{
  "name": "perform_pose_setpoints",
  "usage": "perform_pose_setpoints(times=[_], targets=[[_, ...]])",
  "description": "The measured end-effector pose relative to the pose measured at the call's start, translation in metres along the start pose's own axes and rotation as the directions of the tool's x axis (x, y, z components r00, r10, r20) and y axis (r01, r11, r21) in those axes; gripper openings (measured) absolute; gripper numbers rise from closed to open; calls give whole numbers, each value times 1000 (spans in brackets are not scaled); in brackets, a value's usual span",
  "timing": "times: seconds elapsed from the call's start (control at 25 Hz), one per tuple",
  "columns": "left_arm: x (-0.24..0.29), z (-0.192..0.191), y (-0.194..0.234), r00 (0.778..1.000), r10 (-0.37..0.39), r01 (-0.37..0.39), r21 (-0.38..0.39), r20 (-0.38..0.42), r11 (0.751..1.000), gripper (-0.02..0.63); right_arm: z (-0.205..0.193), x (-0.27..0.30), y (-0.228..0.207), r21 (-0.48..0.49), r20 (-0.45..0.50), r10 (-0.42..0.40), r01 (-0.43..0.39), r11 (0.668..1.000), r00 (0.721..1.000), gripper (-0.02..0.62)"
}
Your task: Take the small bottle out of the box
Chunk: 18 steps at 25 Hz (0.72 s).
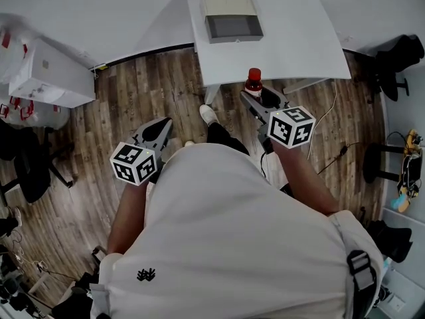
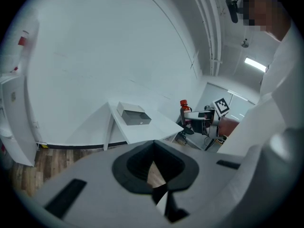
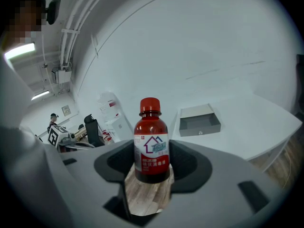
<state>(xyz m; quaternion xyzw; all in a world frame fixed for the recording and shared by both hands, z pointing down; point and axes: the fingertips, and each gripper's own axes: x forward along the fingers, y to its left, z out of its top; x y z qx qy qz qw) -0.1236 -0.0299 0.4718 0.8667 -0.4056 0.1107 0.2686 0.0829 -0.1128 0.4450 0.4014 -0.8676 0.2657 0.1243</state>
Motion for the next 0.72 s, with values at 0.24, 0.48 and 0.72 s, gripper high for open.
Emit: perform_pose_setpoints(times=[0.24, 0.48, 0.72], targets=[[-1, 0, 6, 1000, 6, -6, -7, -6, 1000, 6, 5, 7, -4, 5, 4, -7, 7, 1000, 1000, 222], [2, 0, 12, 1000, 10, -10, -22, -14, 1000, 6, 15, 15, -14, 5, 6, -20, 20, 1000, 1000, 222], [13, 9, 17, 1000, 13, -14, -21, -12, 1000, 6, 23, 23, -28, 16, 5, -26, 26, 1000, 1000, 222]])
